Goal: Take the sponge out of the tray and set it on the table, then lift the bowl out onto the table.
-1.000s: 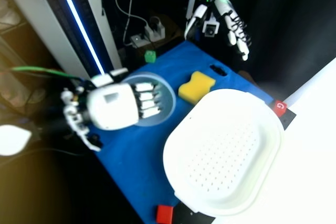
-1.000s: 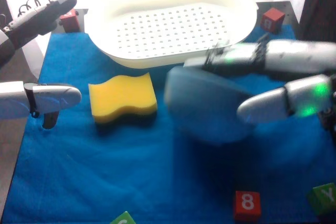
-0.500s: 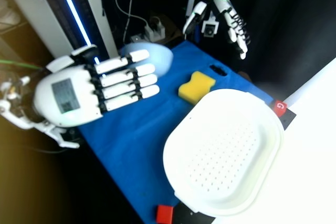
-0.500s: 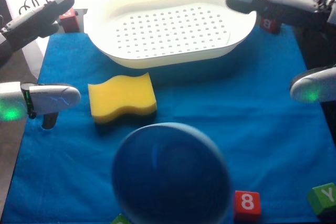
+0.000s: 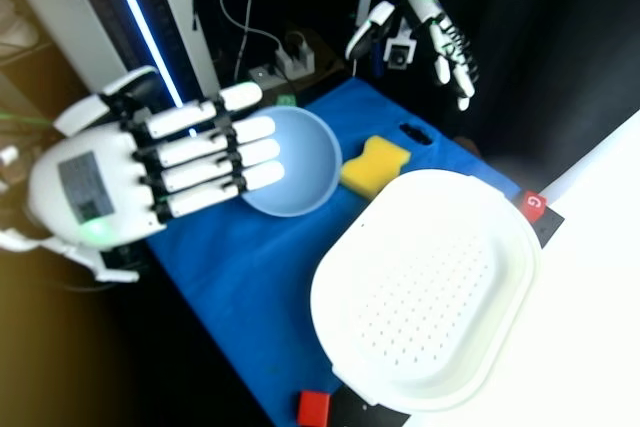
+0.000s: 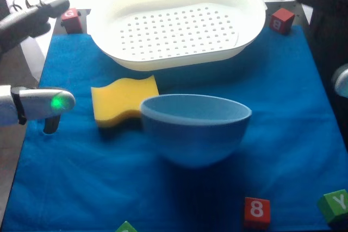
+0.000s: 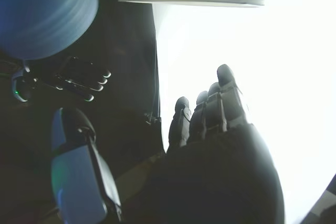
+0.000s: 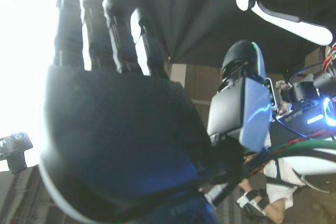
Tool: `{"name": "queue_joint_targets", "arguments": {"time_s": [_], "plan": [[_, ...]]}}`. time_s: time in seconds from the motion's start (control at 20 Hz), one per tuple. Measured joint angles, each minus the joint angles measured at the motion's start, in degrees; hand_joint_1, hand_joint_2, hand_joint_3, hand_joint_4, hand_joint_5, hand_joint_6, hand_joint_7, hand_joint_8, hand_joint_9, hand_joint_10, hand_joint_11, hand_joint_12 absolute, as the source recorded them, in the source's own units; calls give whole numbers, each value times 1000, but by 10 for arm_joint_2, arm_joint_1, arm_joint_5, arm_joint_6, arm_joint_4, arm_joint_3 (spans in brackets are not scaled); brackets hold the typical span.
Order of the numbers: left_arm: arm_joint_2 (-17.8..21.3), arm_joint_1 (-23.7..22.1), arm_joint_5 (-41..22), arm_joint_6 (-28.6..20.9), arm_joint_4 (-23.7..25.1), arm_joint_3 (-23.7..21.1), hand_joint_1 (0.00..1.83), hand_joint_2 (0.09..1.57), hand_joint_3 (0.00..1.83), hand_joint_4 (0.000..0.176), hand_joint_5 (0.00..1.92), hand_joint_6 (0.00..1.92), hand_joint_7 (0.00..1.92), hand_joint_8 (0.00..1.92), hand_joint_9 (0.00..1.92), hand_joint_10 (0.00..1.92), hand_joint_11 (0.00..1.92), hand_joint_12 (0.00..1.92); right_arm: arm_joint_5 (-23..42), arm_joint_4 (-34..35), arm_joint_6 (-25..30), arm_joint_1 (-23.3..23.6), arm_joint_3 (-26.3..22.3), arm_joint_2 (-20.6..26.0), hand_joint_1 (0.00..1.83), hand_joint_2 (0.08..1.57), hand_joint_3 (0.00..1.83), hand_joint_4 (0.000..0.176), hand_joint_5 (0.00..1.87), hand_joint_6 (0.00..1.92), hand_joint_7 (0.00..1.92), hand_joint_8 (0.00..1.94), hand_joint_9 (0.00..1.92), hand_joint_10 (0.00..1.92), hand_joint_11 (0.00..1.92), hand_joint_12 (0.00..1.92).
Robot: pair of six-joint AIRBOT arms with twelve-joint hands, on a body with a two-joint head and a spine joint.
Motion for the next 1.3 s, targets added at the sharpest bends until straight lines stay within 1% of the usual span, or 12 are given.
{"name": "queue_joint_targets", "arguments": {"time_s": [0.15,0.25,0.3,0.35,0.4,0.45,0.5,0.6,0.7,0.9,1.1,1.3], "plan": [[3,1,-40,0,-1,-10,524,942,9,140,0,0,4,0,78,8,0,765,45,71,-51,-45,-31,24,262,927,0,174,5,1,0,0,0,0,0,0],[5,6,-66,0,1,-16,469,1090,11,63,0,0,0,0,30,3,0,625,88,116,-67,-75,-44,35,231,884,0,176,0,0,0,0,0,0,0,0],[5,9,-85,0,-2,-22,482,1124,6,61,0,0,0,0,5,0,0,423,112,142,-68,-93,-49,37,249,874,0,176,0,0,0,0,0,0,0,0],[7,16,-97,0,-3,-26,412,1079,1,90,0,0,0,0,9,1,0,494,123,152,-68,-102,-52,37,256,889,0,176,0,0,0,0,0,0,0,0],[10,23,-108,0,-5,-29,480,1084,0,143,0,0,0,0,60,1,0,596,128,155,-68,-108,-55,36,206,914,4,176,0,0,0,0,0,0,0,0],[12,31,-121,0,-11,-32,452,1109,9,129,0,0,0,0,52,0,0,624,136,159,-68,-114,-56,35,157,932,11,176,0,0,0,0,0,0,0,0],[12,43,-139,0,-25,-36,420,1085,0,138,0,0,0,0,54,0,0,564,142,165,-68,-121,-57,32,187,948,15,176,0,0,0,0,0,0,0,0],[12,66,-165,0,-49,-46,443,1072,0,117,0,0,0,0,3,0,0,291,145,182,-69,-129,-64,31,279,1010,11,176,65,7,0,0,0,0,0,0],[14,67,-171,0,-53,-50,334,1060,1,106,0,0,0,0,13,3,0,401,148,189,-70,-129,-64,31,285,1019,8,176,14,4,0,0,0,0,0,0],[14,67,-176,0,-53,-50,413,1094,3,153,0,0,0,0,29,4,0,292,150,194,-71,-135,-64,30,351,1030,1,176,0,0,0,0,0,0,0,0],[14,67,-176,0,-54,-50,377,1092,1,145,0,0,0,0,33,3,0,324,149,195,-72,-135,-64,28,252,1019,0,153,0,0,0,0,0,0,0,0],[14,67,-176,0,-54,-50,478,1069,0,165,0,0,0,0,39,0,0,252,149,198,-72,-135,-64,28,246,987,0,176,0,0,0,0,0,0,0,0]]}}
